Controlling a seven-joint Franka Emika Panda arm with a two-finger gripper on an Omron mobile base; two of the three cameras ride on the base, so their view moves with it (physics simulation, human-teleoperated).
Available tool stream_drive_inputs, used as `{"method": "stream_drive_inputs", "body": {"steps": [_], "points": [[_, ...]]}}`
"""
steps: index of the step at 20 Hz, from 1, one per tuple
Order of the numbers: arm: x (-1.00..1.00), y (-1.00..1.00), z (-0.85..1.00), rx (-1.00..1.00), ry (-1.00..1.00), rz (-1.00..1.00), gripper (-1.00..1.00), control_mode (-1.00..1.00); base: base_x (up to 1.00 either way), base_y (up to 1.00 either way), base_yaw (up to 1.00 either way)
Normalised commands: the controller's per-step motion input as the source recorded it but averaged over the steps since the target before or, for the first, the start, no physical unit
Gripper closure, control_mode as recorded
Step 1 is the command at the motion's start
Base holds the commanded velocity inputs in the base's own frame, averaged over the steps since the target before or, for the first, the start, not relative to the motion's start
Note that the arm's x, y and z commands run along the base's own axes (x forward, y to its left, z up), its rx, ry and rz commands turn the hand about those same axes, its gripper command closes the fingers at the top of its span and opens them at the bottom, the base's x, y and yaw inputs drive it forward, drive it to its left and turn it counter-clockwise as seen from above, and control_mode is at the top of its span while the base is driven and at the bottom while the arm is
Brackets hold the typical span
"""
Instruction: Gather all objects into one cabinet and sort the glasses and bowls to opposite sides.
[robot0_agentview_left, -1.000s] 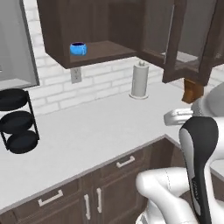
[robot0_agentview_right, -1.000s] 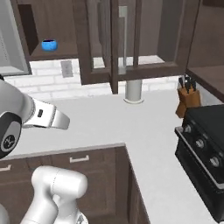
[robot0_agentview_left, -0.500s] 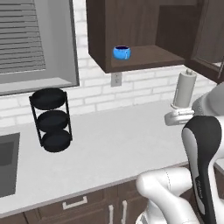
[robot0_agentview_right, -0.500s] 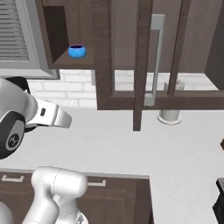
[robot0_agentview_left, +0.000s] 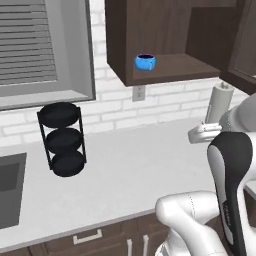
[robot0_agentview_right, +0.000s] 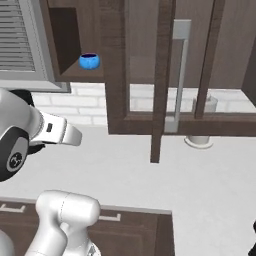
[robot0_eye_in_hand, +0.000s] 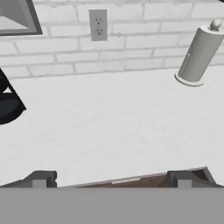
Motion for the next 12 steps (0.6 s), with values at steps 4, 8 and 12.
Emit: {"method": "stream_drive_inputs", "body": {"steps": [4,8,12], "points": [[0.00,0.00,0.00,0.00,0.00,0.00,-1.00,1.00,0.23,-0.03,0.23],[0.00,0.00,0.00,0.00,0.00,0.00,-1.00,1.00,0.17,-0.04,0.25],[0.00,0.00,0.00,0.00,0.00,0.00,-1.00,1.00,0.13,-0.01,0.20]]}}
